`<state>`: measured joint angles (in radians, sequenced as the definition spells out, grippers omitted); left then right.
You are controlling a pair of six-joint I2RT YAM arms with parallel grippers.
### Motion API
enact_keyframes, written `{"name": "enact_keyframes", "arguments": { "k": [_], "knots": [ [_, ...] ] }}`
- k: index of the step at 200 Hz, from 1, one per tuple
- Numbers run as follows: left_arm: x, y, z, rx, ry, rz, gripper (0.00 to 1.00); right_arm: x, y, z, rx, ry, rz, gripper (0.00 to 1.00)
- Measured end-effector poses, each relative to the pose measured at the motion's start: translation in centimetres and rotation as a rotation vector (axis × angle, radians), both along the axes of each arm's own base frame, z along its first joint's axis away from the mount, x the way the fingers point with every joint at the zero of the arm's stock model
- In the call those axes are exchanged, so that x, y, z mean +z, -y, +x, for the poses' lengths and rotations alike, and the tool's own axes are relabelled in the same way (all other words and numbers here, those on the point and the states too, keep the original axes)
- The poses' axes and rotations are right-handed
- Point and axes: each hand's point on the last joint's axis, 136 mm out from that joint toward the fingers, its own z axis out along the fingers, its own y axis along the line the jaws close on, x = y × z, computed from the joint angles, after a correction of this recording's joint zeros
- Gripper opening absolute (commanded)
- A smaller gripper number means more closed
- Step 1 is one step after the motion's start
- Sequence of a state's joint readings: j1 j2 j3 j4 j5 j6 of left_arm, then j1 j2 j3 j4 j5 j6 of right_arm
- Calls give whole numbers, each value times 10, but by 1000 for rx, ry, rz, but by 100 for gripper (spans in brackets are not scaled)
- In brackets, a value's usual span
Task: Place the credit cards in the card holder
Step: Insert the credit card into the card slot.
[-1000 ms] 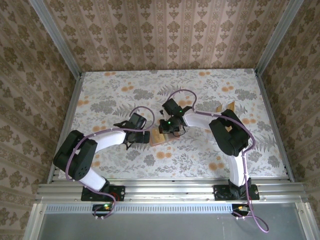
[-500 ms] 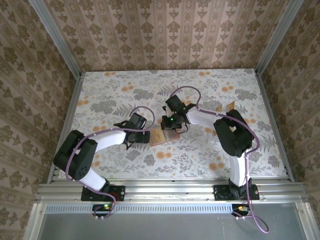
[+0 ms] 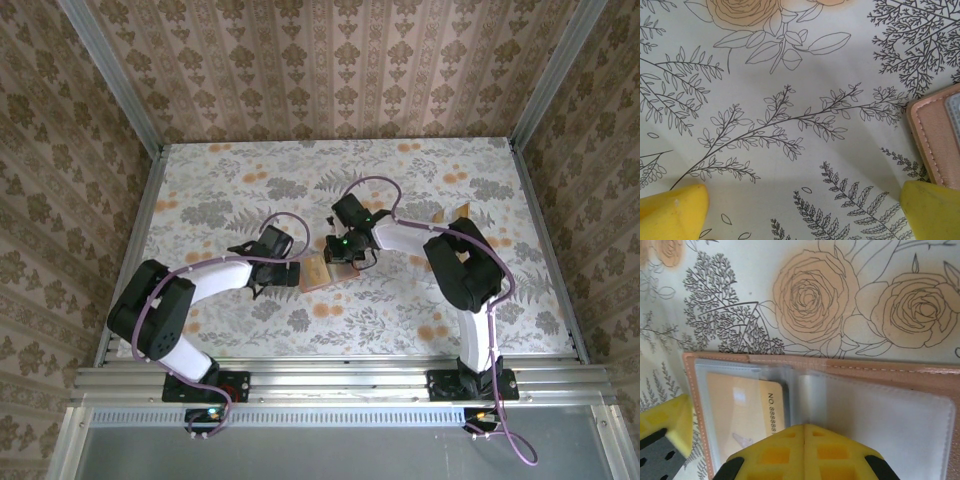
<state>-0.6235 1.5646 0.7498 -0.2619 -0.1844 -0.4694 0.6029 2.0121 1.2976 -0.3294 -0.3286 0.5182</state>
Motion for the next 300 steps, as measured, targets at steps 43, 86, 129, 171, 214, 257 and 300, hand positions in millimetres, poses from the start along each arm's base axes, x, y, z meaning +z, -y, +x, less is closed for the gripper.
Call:
{"name": "enact_keyframes", "arguments": {
  "k": [43, 86, 129, 171, 214, 257, 300],
  "knots": [
    [0, 1, 1, -1, -1, 0, 100, -2, -6, -4, 15, -2, -2, 0],
    [0, 2, 1, -3, 1, 3, 100, -2, -10, -5, 23, -1, 0, 0],
    [0, 2, 1, -3, 1, 3, 100, 1, -16, -5, 35, 5, 3, 0],
    [0, 2, 2, -3, 0, 3, 100, 1, -18, -6, 40, 8, 2, 0],
    [0, 2, 2, -5, 0, 4, 100, 1, -19, -7, 40, 7, 1, 0],
    [-1, 2, 2, -5, 0, 4, 100, 1, -19, -7, 40, 7, 1, 0],
    [-1, 2, 2, -5, 0, 4, 100, 3, -19, -6, 39, 7, -4, 0]
  ]
}}
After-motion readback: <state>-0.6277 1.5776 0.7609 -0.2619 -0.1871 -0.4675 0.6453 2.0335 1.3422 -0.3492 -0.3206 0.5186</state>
